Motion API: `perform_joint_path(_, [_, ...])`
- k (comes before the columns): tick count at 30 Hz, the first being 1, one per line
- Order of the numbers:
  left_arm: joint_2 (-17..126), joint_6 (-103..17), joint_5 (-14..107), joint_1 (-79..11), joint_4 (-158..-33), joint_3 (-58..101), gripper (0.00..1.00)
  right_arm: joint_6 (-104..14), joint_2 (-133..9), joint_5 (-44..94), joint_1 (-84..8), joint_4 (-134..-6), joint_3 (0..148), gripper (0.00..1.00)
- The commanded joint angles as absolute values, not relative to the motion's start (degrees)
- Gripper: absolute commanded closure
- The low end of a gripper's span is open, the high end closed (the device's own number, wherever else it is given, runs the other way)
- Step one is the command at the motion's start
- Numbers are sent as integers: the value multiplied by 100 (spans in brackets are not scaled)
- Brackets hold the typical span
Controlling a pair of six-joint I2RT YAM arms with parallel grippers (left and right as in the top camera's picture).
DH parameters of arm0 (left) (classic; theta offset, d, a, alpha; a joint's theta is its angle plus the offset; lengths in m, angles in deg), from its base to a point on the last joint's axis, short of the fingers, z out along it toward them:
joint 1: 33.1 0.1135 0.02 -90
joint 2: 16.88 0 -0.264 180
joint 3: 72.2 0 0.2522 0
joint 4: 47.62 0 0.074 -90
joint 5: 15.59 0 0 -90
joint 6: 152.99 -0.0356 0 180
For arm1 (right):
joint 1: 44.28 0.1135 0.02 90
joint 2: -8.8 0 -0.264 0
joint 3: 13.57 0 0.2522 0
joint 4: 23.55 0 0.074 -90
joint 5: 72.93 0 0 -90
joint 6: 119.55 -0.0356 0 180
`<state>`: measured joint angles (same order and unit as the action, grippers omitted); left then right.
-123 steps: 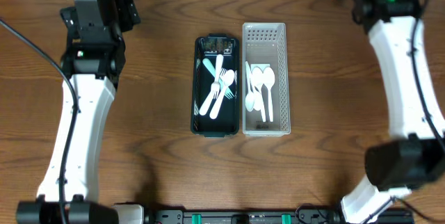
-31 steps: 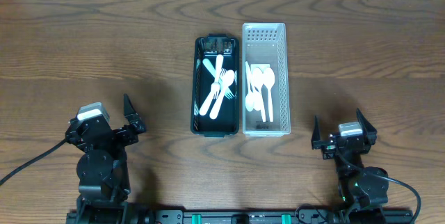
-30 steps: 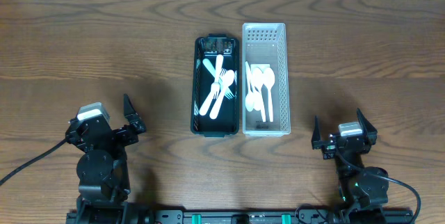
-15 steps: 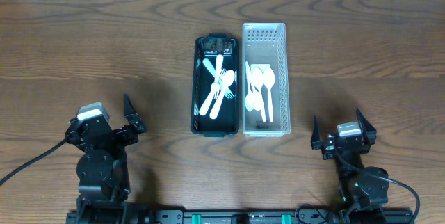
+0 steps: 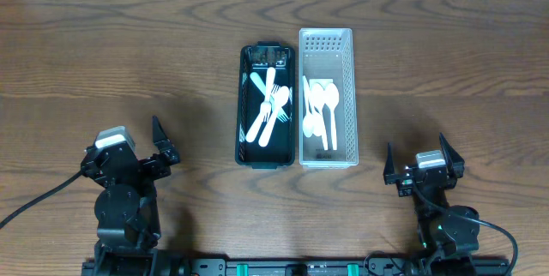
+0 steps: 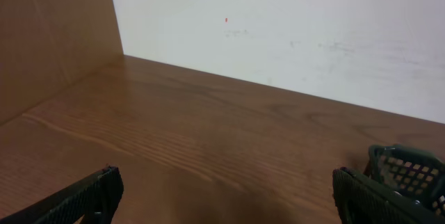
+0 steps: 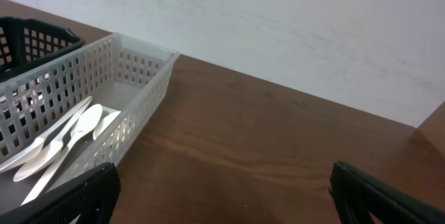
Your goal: Pack container
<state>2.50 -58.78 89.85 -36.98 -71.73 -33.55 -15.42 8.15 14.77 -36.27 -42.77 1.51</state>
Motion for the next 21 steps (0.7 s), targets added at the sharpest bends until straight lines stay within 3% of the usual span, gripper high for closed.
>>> perform_joint_path(1, [143,-5935,9079,-3716,-7280,-3347,2,-1489,848,1520,-3670,-4272,112,1])
perform_joint_path(4, [-249,-5926,8946,-3733,-8019,-3347,2,-1489,848,1520,-3670,-4272,112,1])
perform_joint_path(9, [-1226,-5937,7619,-3851,-9717,-3382,2,-1489,848,1518,-3670,-4272,112,1])
perform_joint_path(11, [-1503,-6046,7363,-3860,-9846,-3504,2,-1492,848,1518,-3670,-4272,112,1])
perform_joint_path(16, [-1676,-7128,6695,-3860,-8583,-4184,2,-1489,848,1518,-3670,-4272,112,1])
perform_joint_path(21, [-1676,-7290,6780,-3860,-6981,-5161,2,-1492,848,1518,-3670,-4272,112,1])
